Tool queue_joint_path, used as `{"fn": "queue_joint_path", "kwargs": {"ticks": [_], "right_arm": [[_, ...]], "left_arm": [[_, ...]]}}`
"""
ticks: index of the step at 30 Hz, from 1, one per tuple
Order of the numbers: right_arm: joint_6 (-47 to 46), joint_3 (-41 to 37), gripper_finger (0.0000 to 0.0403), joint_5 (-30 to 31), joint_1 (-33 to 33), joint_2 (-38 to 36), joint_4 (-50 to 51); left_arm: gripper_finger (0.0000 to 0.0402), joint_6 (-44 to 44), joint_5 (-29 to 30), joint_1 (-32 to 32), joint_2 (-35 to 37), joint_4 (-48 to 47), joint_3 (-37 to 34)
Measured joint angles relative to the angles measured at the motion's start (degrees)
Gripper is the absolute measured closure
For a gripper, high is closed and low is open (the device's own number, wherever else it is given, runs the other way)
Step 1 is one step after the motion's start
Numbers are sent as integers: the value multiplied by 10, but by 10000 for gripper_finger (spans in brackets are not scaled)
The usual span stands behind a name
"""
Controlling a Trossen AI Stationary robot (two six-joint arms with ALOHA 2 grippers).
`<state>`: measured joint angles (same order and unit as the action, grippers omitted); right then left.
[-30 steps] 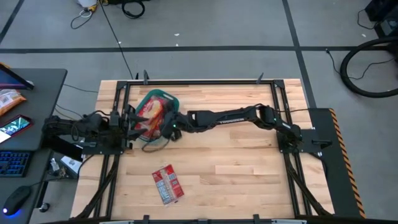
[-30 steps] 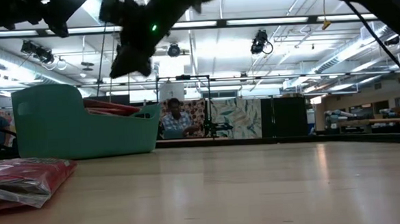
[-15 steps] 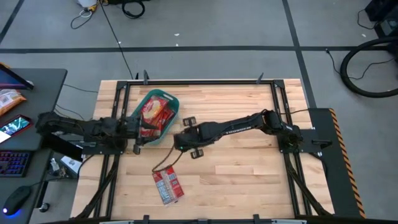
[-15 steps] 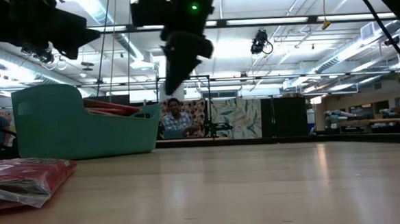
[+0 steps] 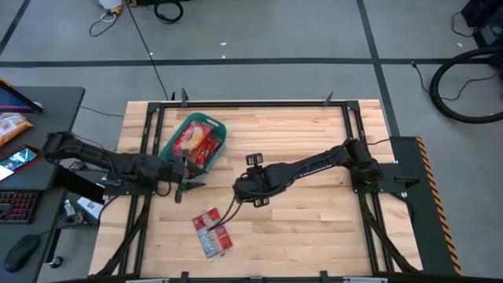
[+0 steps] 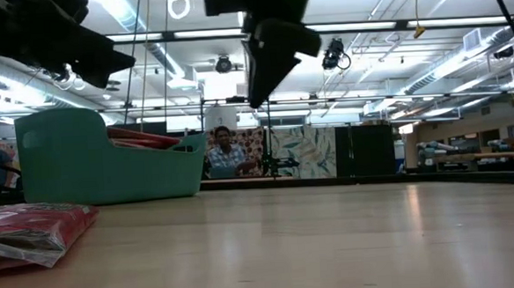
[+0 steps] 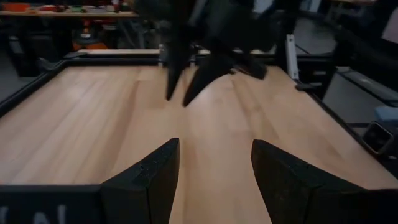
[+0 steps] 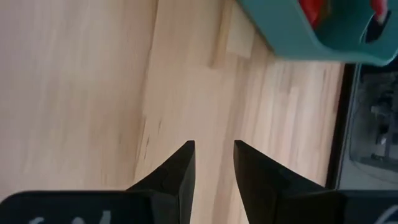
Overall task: Sort popcorn bags into baskets
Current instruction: Put the red popcorn bag into the green bin
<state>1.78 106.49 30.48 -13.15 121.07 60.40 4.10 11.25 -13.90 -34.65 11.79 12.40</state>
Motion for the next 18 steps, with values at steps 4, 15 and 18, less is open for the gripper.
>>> {"fn": "queue_joint_path", "kwargs": {"ticks": [4,15,18], "right_arm": [[-7,-89,289,0,1,-39,-67],[-1,-364,289,1,2,-177,-331],[27,-436,289,8,8,-209,-428]], "left_arm": [[198,-2,2,-17,-27,44,0],[198,-2,21,-18,-191,46,89],[198,-26,21,-18,-248,0,136]]}}
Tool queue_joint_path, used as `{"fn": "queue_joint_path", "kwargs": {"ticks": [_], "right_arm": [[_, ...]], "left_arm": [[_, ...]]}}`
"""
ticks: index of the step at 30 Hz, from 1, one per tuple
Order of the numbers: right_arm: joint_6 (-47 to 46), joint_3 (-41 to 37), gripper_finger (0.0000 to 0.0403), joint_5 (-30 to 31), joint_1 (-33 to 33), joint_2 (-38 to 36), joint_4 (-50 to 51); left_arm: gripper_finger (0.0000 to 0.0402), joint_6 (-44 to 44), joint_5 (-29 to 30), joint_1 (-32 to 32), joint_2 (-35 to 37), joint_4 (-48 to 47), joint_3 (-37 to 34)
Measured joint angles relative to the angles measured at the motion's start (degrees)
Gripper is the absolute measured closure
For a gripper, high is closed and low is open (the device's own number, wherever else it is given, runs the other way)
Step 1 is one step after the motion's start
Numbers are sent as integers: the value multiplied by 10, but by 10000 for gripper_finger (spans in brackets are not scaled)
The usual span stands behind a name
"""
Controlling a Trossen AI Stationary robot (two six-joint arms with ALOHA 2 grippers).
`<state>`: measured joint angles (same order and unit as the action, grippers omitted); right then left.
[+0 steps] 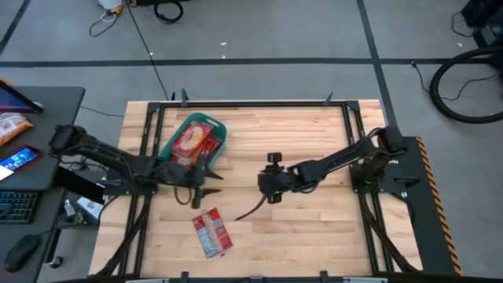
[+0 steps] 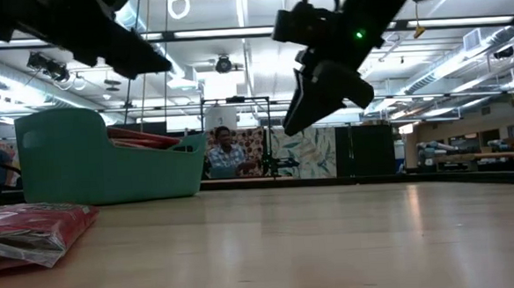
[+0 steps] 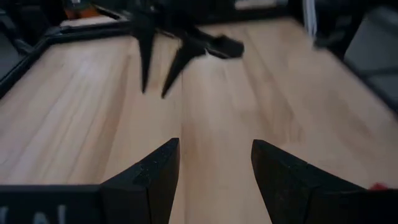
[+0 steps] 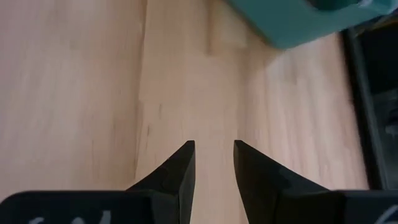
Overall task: Sort popcorn bags into baskets
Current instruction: Put the red popcorn bag into the green bin
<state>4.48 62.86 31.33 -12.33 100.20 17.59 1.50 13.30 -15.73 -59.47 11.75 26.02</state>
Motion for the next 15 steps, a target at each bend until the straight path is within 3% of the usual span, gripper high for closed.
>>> {"fn": "queue_joint_path", "kwargs": {"ticks": [6,11,15], "right_arm": [[76,-118,289,23,21,-43,-205],[126,-181,289,20,43,-59,-355],[161,-210,289,13,55,-58,-455]], "left_arm": [[198,-17,-37,-4,-79,-119,83],[198,70,-103,-4,-121,-215,134],[198,145,-192,-5,-146,-242,166]]}}
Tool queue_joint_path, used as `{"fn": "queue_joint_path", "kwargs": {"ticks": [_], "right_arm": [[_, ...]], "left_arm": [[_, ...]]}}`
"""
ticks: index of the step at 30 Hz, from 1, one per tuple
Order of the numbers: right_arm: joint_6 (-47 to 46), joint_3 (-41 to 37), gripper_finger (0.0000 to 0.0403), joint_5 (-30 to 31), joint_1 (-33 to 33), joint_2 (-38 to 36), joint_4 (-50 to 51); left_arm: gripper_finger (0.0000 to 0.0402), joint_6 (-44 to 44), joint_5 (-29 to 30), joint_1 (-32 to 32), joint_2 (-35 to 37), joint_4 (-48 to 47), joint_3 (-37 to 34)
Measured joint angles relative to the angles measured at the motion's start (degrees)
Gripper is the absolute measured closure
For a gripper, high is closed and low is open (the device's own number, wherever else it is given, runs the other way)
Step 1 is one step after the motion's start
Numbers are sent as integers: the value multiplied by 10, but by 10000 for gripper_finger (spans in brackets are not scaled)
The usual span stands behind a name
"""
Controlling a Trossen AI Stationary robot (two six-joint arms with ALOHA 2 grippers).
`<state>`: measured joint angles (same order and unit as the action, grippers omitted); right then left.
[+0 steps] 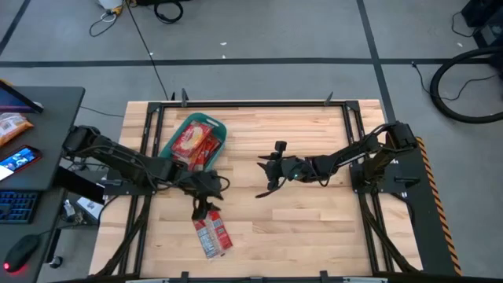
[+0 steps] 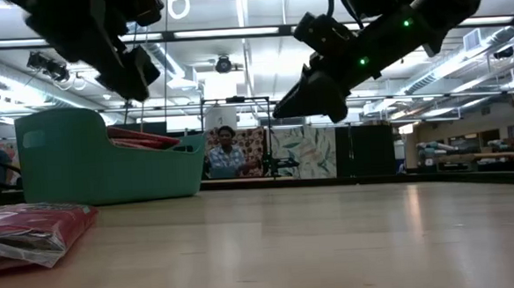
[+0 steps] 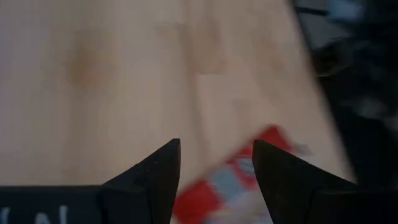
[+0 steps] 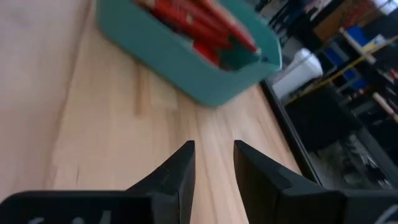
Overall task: Sort popcorn bags into baskets
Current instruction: Put the red popcorn bag into the green bin
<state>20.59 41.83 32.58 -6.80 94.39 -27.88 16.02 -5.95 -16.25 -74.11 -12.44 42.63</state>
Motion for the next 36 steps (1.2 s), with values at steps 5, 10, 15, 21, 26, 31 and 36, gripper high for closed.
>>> {"fn": "queue_joint_path", "kwargs": {"ticks": [5,10,15,21,26,31,36], "right_arm": [[3,-9,289,-51,7,0,-42],[6,-9,289,-96,-1,0,-47],[5,-9,289,-98,-6,1,-47],[0,-8,289,-112,-7,1,-63],[-4,-8,289,-129,-7,1,-64],[-9,-8,289,-132,-7,1,-63],[-9,-8,289,-132,-7,1,-59]], "left_arm": [[198,102,-119,-5,-12,-9,14],[198,195,-142,-42,-27,-22,10],[198,271,-133,-104,-67,-8,10],[198,299,-116,-147,-141,10,9],[198,262,-108,-148,-187,20,9],[198,216,-47,-129,-198,25,12],[198,206,145,-101,-197,18,10]]}}
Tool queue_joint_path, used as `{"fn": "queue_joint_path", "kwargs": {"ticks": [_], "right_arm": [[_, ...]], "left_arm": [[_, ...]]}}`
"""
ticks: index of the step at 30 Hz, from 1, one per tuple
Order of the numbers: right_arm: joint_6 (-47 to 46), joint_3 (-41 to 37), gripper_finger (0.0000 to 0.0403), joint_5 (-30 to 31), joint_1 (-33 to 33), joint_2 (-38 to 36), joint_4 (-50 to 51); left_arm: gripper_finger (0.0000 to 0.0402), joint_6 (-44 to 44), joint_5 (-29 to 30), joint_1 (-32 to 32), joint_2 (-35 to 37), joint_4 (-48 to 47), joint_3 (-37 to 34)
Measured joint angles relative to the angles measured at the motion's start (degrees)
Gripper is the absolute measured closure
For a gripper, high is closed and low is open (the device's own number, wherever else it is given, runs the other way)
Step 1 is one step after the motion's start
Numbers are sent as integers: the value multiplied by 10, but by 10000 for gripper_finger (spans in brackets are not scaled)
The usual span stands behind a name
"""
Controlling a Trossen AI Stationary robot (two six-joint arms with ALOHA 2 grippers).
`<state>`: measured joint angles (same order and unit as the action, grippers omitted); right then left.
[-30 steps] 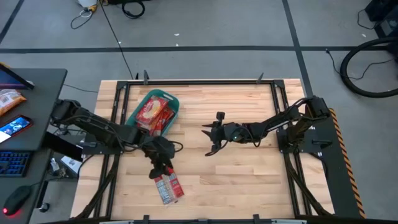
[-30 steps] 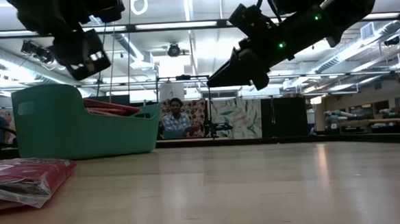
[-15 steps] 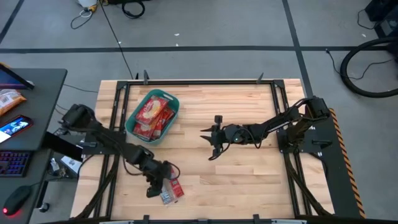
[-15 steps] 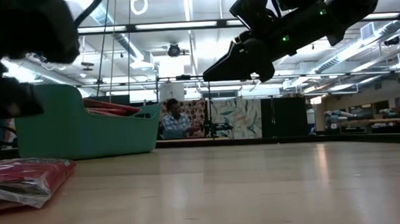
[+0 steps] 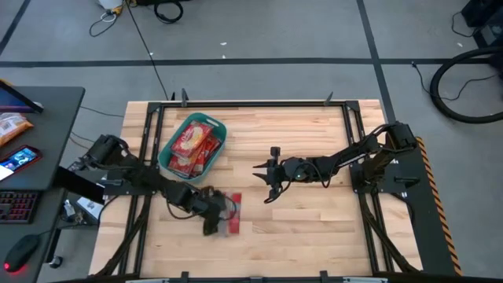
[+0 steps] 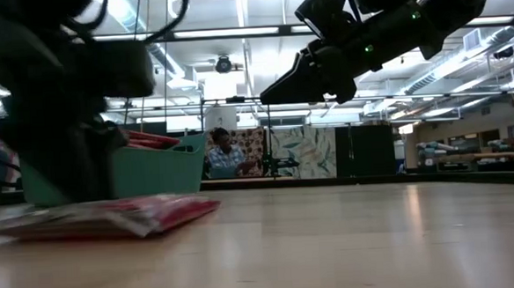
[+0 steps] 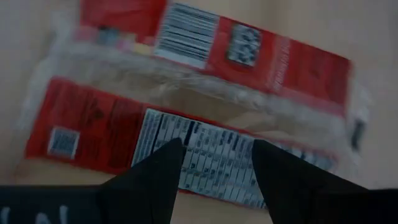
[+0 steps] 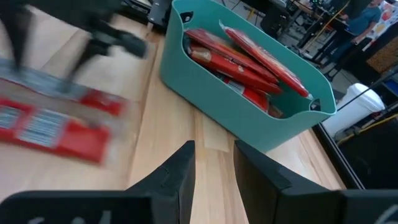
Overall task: Sort popcorn bags into baskets
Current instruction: Put the red popcorn bag into the green bin
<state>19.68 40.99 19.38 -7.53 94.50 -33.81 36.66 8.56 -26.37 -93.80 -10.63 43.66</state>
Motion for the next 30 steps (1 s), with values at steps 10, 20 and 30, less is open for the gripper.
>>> {"fn": "queue_joint_path", "kwargs": {"ticks": [10,20,30], "right_arm": [[28,0,289,-1,-48,0,43],[38,0,277,6,-105,0,55],[-1,21,258,11,-114,60,42]], "left_arm": [[198,-91,14,21,11,-118,95],[198,-41,4,52,11,-164,76],[198,-137,17,71,-29,-119,73]]}}
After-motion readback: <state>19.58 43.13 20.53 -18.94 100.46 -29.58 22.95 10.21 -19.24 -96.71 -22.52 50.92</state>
